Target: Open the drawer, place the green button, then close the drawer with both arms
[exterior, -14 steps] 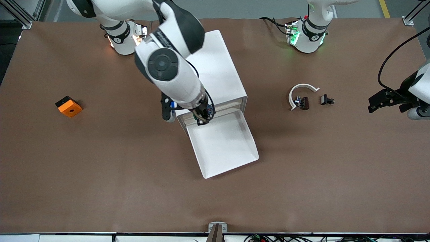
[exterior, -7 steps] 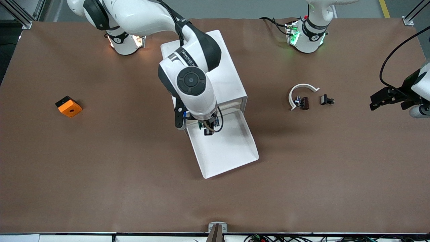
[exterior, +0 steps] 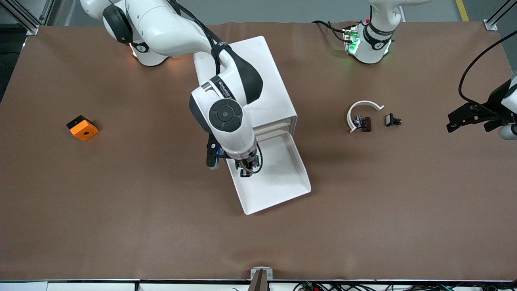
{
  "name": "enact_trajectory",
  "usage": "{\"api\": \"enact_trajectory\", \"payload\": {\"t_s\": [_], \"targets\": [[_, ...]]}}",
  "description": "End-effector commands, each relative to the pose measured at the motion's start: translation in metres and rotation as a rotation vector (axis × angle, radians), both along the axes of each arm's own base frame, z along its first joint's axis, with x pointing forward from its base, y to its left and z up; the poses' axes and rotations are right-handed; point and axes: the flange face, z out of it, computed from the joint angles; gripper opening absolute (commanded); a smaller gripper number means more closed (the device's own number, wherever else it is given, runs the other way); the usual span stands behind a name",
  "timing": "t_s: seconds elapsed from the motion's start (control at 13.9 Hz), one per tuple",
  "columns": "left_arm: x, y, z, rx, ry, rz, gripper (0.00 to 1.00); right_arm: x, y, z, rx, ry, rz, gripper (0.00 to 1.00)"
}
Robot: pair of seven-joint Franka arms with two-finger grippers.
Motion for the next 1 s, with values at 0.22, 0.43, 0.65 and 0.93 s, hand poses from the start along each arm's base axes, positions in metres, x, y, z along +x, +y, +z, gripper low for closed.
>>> {"api": "enact_trajectory", "payload": {"t_s": [0.22, 0.43, 0.65, 0.93], "targets": [[-0.002, -0.001, 0.01, -0.016, -0.009, 0.004, 1.0, 0.001, 0.014, -0.02, -0.018, -0.035, -0.006, 0.0], [-0.002, -0.002, 0.01, -0.017, -0.009, 0.005, 1.0, -0.002, 0.026, -0.038, -0.033, -0.068, 0.007, 0.0], [-0.001, -0.002, 0.009, -0.016, -0.006, 0.004, 1.0, -0.01, 0.044, -0.062, -0.038, -0.097, 0.031, 0.0], [-0.001, -0.002, 0.008, -0.016, -0.005, 0.004, 1.0, -0.02, 0.061, -0.081, -0.05, -0.125, 0.06, 0.0]]}}
